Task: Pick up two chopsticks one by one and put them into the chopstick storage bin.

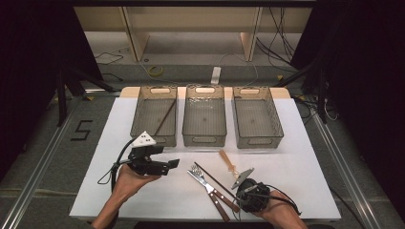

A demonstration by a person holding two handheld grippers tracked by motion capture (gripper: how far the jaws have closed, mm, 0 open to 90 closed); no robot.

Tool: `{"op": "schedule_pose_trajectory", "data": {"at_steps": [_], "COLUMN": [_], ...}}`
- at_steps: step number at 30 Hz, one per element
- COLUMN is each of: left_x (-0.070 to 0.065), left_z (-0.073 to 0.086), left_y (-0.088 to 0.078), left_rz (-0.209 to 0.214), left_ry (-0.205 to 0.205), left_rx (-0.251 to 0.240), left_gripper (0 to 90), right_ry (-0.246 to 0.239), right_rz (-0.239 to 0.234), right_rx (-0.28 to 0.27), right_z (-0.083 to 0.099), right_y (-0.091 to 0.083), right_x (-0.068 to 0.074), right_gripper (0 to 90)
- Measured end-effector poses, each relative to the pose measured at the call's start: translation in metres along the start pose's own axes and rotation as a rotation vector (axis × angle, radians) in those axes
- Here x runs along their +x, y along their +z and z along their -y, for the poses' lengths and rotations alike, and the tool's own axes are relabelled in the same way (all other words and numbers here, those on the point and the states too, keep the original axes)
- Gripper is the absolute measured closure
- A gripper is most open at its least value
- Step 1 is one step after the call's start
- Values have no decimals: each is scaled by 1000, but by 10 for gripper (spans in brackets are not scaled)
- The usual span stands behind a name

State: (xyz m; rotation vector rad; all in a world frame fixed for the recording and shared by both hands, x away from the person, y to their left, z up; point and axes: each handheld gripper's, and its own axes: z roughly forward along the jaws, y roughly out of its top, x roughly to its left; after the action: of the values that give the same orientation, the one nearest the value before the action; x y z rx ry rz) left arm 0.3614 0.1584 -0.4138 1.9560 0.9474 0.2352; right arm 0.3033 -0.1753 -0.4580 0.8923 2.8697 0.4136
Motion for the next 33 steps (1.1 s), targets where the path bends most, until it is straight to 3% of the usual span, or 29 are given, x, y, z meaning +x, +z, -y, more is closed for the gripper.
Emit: {"op": "schedule_pose_trajectory", "data": {"at_steps": [9, 13, 18, 26, 28, 33], "left_x": [-1, -1, -2, -4, -5, -10], "left_z": [2, 2, 2, 2, 2, -1], "left_y": [1, 2, 2, 4, 4, 6], "left_rz": [-12, -13, -14, -9, -4, 20], "left_ry": [11, 18, 24, 41, 45, 57], "left_rx": [4, 10, 4, 13, 16, 16], "left_gripper": [167, 167, 168, 174, 175, 175], "right_ry": [-15, 5, -7, -23, -12, -37], "right_rz": [-10, -19, -11, 25, 31, 37], "right_rx": [44, 58, 82, 74, 60, 27], "right_z": [-6, -9, -12, -9, -8, -8], "right_y": [1, 2, 2, -3, -6, -17], "right_x": [-5, -7, -7, -12, -13, -15], "right_gripper": [831, 840, 851, 858, 858, 859]}}
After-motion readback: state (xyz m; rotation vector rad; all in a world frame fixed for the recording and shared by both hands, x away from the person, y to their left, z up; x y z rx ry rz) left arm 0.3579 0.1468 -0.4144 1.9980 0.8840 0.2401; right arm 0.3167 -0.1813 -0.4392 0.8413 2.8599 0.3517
